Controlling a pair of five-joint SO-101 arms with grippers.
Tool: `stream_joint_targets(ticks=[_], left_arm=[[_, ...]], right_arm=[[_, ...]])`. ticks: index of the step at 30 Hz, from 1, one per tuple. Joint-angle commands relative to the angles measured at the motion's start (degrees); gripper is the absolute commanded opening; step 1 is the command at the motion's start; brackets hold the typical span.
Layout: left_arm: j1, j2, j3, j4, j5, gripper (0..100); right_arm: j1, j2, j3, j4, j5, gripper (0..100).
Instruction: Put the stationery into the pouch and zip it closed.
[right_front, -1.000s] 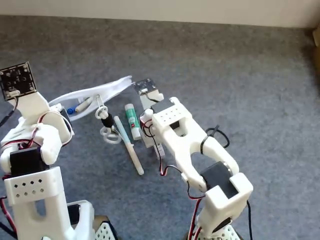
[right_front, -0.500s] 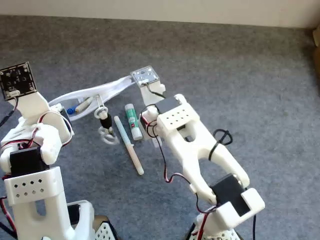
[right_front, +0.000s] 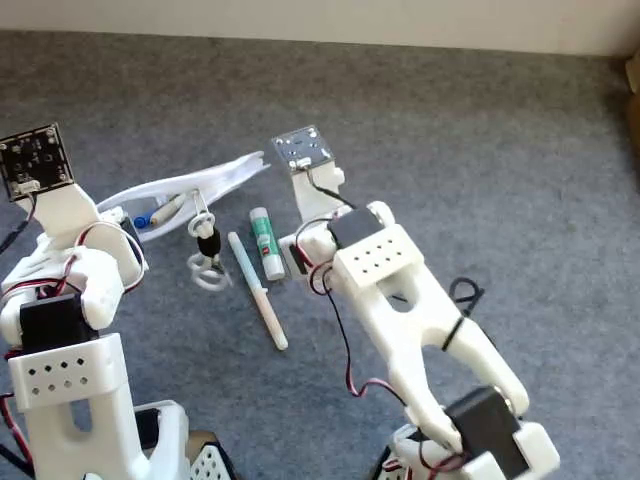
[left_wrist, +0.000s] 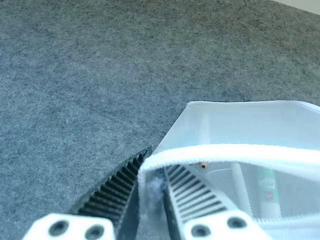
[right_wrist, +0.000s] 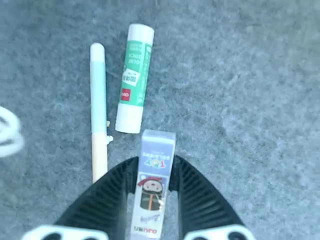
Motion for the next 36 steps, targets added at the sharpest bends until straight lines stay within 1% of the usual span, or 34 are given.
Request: stream_joint_targets(ticks=[1,12,29,36], left_arm=[[-1.1,0.92,0.4,-1.14,0.18,1],[-1.1,0.92,0.4,-1.14,0.18,1],[-1.01,0.92,0.4,-1.14,0.18,1],[-1.01,0.92,0.75,-1.14,0.18,1]], right_arm=[[-2.86,-7.52,1.01,-1.89,-0.53,0.5],[-3.3,-17.01,12.35,-14.29,-0.53,0.5],[-3.38,-30.73,22.29,-22.9,-0.53,0.5],[-4.62,-33.27,22.99,-23.43,-0.62,0.5]])
